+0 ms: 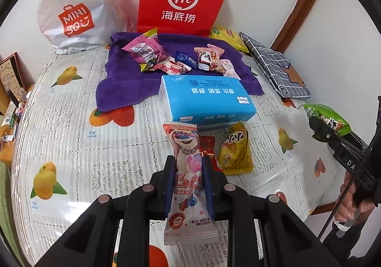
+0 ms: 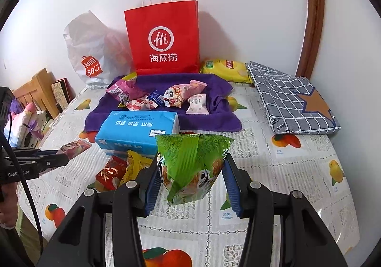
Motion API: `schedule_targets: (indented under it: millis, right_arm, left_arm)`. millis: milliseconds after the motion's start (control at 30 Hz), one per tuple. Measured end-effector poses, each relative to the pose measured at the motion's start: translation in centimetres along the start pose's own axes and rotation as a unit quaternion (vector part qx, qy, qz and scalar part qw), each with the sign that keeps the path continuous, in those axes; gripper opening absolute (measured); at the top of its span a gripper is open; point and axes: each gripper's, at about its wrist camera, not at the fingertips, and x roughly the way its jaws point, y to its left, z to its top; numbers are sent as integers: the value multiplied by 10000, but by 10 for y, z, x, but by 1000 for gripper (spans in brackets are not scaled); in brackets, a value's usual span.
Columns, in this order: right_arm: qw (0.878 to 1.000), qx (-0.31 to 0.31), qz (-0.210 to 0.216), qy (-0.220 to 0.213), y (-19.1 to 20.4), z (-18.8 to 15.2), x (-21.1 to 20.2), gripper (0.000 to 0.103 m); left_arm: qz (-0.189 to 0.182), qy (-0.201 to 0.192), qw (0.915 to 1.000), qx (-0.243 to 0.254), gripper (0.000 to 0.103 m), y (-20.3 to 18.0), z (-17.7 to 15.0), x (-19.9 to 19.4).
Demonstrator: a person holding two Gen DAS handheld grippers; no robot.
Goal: Organize snacks
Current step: 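Carry the green bag and pink candy stick over the purple towel with both tools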
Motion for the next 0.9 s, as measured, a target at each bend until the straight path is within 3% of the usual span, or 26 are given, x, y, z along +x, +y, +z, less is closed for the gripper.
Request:
schedule_targets:
  millis: [900]
  right_arm:
    - [9992,-192,130,-313,6,73,29,48]
  left_arm:
    - [144,-607,9980,-76,22,-4,86,-3]
